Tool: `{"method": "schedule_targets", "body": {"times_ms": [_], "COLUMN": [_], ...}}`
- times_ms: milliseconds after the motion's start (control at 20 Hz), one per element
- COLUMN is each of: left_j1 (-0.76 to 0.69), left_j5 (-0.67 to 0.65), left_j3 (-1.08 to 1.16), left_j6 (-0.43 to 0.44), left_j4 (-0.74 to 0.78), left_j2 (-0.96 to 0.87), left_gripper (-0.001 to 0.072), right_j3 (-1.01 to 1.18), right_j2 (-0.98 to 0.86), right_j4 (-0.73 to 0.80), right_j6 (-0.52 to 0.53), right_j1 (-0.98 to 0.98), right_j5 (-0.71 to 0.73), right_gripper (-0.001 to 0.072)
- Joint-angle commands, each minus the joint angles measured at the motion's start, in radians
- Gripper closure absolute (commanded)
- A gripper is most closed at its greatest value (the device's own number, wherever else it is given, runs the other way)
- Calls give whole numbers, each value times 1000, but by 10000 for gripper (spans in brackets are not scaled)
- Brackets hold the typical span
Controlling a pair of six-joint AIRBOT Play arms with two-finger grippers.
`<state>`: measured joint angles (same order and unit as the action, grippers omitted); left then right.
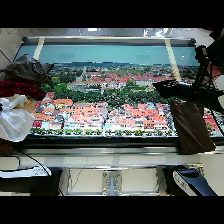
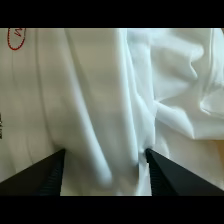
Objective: Fold the shirts.
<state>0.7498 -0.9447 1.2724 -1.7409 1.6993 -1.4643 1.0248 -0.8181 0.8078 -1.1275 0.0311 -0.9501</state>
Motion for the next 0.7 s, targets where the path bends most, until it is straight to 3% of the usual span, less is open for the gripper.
{"method": "schedule_targets", "body": {"times_ms": [0,50,100,250,400,650], "left_j1": [5,5,2,-10,-42,-213], "left_j5": [53,50,35,21,26,-17], "left_j3": [0,0,1,2,2,2], "left_j6": [1,1,1,1,7,250], "left_j4": [-6,-7,-14,-125,-355,-753], "left_j2": [-27,-26,-21,43,164,414], "left_gripper": [343,597,699,700,699,699], "right_j3": [0,0,1,4,48,187], "right_j2": [0,0,0,0,0,2], "right_j4": [0,-1,-7,-31,-29,-21], "right_j6": [-39,-42,-42,-42,-42,-42], "right_j1": [1,1,1,1,1,1], "right_j5": [15,24,29,60,59,49], "right_gripper": [696,696,696,696,696,696]}}
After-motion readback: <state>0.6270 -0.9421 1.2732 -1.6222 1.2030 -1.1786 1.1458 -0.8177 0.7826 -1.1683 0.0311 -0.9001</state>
